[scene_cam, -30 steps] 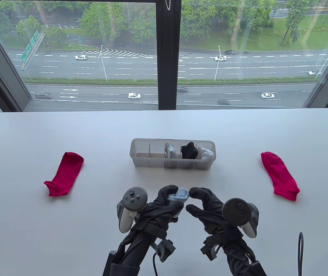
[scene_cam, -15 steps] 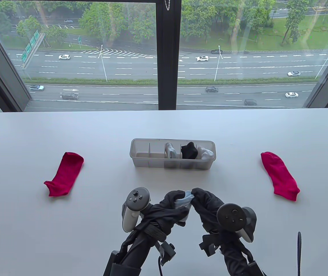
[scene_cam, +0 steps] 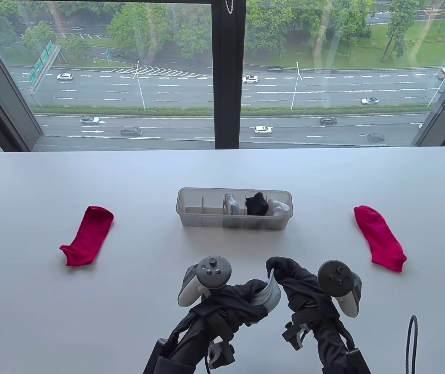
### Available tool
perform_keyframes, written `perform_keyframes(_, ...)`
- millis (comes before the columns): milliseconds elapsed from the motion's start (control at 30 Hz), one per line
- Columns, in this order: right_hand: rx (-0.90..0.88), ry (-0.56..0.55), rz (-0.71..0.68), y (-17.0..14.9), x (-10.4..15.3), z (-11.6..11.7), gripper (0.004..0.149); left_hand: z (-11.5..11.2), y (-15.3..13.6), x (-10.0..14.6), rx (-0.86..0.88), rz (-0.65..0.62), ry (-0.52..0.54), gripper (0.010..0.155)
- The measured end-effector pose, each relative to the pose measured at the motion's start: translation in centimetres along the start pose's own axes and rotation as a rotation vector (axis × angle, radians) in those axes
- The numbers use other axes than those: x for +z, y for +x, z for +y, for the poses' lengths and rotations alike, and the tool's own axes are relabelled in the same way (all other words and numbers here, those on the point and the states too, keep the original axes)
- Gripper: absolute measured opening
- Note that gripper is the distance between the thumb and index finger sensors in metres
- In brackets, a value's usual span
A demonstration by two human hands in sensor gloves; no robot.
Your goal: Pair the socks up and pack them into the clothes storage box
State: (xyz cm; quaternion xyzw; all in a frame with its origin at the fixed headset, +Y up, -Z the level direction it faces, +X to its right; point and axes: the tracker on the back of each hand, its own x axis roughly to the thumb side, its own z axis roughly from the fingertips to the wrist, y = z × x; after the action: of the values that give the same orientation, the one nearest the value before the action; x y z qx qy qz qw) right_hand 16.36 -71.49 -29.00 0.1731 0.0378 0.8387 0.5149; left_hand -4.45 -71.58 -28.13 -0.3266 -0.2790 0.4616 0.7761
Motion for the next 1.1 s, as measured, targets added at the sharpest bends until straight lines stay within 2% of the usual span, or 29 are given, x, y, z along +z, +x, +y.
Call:
perform_keyframes(67, -0.03, 0.061, 0.001, 0.7, -0.2, 0.8, 0.039, 0.2, 0.2, 0.4, -0.068, 0.041, 0.062, 0.053)
perform_keyframes(167, -0.056, -0.013, 0.066, 0.1, -0.1, 0.6, 0.042, 1.2, 0.6, 1.4, -0.197, -0.002, 0.358, 0.051)
perform_keyframes(200, -0.101, -0.018, 0.061, 0.0, 0.1, 0.5, 0.051, 1.5, 0.7, 1.6, -0.214, 0.005, 0.395, 0.05)
perform_keyframes(233, -0.137, 0.007, 0.054, -0.1, 0.2, 0.5, 0.069, 1.6, 0.8, 1.7, -0.215, -0.004, 0.416, 0.05)
perform_keyframes(267, -0.172, 0.068, 0.095, -0.3, 0.3, 0.8, 0.082, 1.5, 0.8, 1.7, -0.211, -0.008, 0.435, 0.049)
perform_keyframes(300, -0.176, 0.125, 0.132, -0.4, 0.3, 1.1, 0.085, 1.5, 0.8, 1.7, -0.213, -0.009, 0.427, 0.049)
perform_keyframes(333, -0.138, 0.157, 0.14, -0.6, 0.1, 1.6, 0.077, 1.3, 0.8, 1.7, -0.218, -0.026, 0.433, 0.05)
perform_keyframes(400, -0.049, 0.097, 0.111, -0.4, -0.1, 1.4, 0.06, 1.7, 0.3, 2.0, -0.175, -0.025, 0.484, 0.049)
perform_keyframes(433, -0.039, 0.078, 0.109, -0.3, -0.1, 1.3, 0.055, 2.1, 0.1, 2.3, -0.113, -0.038, 0.507, 0.043)
perform_keyframes(467, -0.068, 0.088, 0.096, -0.4, -0.1, 1.3, 0.052, 2.5, -0.1, 2.7, -0.017, -0.033, 0.577, 0.041)
perform_keyframes(500, -0.146, 0.123, 0.091, -0.3, -0.1, 1.7, 0.05, 2.9, -0.2, 2.9, -0.016, -0.036, 0.613, 0.041)
perform_keyframes(600, -0.157, 0.106, 0.114, 0.0, -0.3, 2.4, 0.048, 3.1, -0.5, 3.2, -0.058, 0.012, 0.653, 0.048)
perform_keyframes(667, -0.144, 0.098, 0.105, -0.2, -0.2, 2.3, 0.048, 3.3, -0.8, 3.4, -0.009, 0.019, 0.66, 0.071)
perform_keyframes(767, -0.2, 0.07, 0.117, -0.6, 0.1, 2.3, 0.048, 3.3, -1.3, 3.3, -0.095, 0.113, 0.56, 0.077)
perform_keyframes(800, -0.194, 0.08, 0.128, -0.7, 0.0, 2.4, 0.048, 3.1, -1.5, 3.1, -0.171, 0.173, 0.479, 0.071)
perform_keyframes(833, -0.161, 0.096, 0.136, -0.8, 0.0, 2.7, 0.048, 2.8, -1.5, 2.9, -0.202, 0.165, 0.459, 0.062)
perform_keyframes(900, -0.061, 0.088, 0.174, -1.0, 0.0, 3.0, 0.048, 2.6, -1.0, 2.5, -0.206, 0.091, 0.492, 0.05)
perform_keyframes(967, 0.013, 0.087, 0.175, -0.9, 0.0, 3.2, 0.046, 2.5, -0.5, 2.7, -0.198, 0.036, 0.563, 0.046)
perform_keyframes(1100, 0.026, 0.084, 0.156, -0.8, 0.0, 2.9, 0.042, 3.0, -1.0, 3.2, -0.17, 0.032, 0.583, 0.042)
